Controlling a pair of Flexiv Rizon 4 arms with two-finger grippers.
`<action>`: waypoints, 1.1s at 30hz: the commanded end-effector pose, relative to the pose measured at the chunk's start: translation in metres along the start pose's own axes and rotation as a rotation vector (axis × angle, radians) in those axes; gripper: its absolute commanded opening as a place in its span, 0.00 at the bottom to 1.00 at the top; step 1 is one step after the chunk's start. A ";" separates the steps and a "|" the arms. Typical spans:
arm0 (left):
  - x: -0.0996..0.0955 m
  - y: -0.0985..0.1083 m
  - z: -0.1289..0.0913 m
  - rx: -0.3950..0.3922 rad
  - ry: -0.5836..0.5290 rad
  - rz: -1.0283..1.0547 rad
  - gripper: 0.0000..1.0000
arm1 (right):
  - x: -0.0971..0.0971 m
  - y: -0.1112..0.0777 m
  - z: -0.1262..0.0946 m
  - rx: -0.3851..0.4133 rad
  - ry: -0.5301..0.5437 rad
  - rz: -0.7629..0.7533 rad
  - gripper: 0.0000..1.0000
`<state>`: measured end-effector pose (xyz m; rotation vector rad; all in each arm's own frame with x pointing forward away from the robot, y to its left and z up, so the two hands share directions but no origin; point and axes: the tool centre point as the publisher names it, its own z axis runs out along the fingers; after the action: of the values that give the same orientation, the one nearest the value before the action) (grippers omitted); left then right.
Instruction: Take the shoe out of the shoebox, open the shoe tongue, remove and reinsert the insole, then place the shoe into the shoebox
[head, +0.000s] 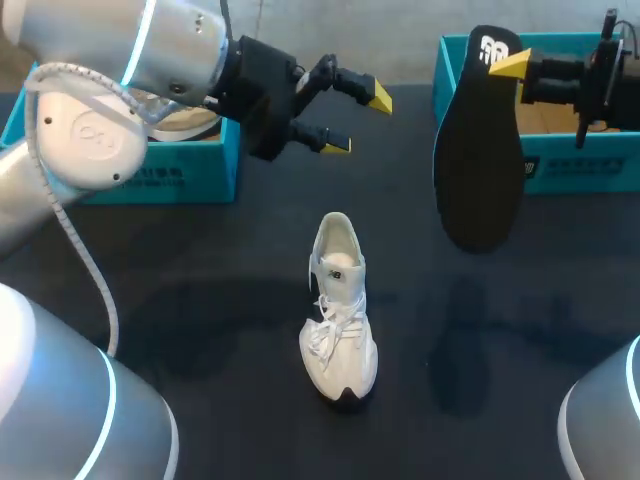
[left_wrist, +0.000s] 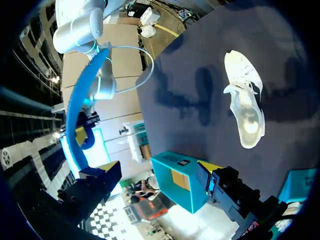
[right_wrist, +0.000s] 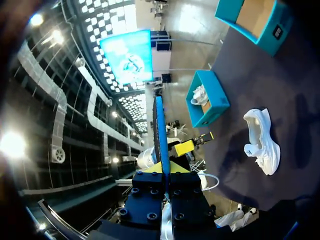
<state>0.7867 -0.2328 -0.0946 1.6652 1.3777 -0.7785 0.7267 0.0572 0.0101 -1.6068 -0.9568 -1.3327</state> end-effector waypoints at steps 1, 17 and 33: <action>0.003 0.002 -0.004 0.060 -0.192 0.042 1.00 | -0.002 0.011 0.012 0.025 0.000 0.015 0.00; -0.012 -0.004 -0.027 0.086 -0.353 0.098 1.00 | -0.002 0.020 0.011 0.067 -0.055 0.091 0.00; -0.012 -0.004 -0.027 0.086 -0.353 0.098 1.00 | -0.002 0.020 0.011 0.067 -0.055 0.091 0.00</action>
<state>0.7785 -0.2140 -0.0715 1.5573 1.0250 -1.0305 0.7462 0.0582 0.0049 -1.6230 -0.9391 -1.1918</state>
